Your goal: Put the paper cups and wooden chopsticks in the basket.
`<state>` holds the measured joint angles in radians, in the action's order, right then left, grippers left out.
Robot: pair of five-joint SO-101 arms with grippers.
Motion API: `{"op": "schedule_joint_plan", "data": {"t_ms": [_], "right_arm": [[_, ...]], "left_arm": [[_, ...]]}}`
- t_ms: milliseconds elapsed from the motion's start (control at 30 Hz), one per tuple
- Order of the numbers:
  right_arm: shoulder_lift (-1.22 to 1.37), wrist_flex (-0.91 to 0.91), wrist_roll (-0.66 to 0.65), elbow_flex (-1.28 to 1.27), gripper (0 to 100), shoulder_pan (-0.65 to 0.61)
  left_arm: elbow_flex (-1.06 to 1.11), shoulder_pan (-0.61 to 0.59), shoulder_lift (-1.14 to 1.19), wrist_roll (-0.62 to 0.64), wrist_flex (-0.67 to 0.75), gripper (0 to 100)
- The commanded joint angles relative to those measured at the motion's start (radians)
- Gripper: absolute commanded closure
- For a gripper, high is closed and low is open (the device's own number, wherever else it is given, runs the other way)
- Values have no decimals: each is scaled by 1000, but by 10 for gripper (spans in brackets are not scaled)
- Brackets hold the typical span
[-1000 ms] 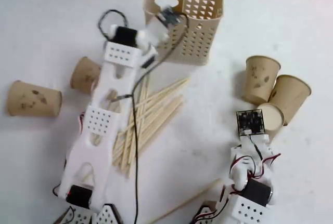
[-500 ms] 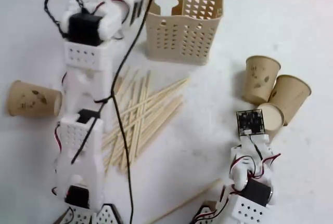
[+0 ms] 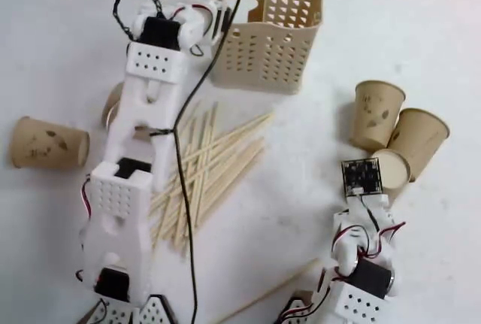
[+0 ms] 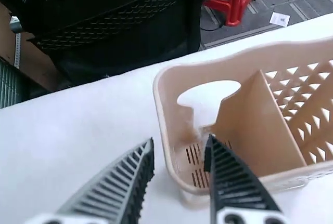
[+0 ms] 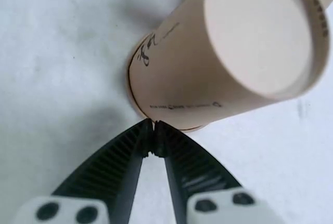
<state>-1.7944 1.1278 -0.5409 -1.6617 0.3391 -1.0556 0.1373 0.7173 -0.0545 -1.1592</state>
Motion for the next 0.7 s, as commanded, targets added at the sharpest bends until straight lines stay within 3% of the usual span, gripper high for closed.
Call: {"op": "schedule_joint_plan", "data": {"t_ms": [0,367,433,667], "right_arm": [[-8,-7,-6,8,981,-1],[-8,-7,-6,5,981,2],[-8,-5,-6,5,981,2],[-8,-5,-6,5,981,-1]], "left_arm": [[31,5,-54,11,26,824],[118,24,-53,5,29,912],[109,33,-54,5,-14,979],[-51,38,-56,8,-262,977]]}}
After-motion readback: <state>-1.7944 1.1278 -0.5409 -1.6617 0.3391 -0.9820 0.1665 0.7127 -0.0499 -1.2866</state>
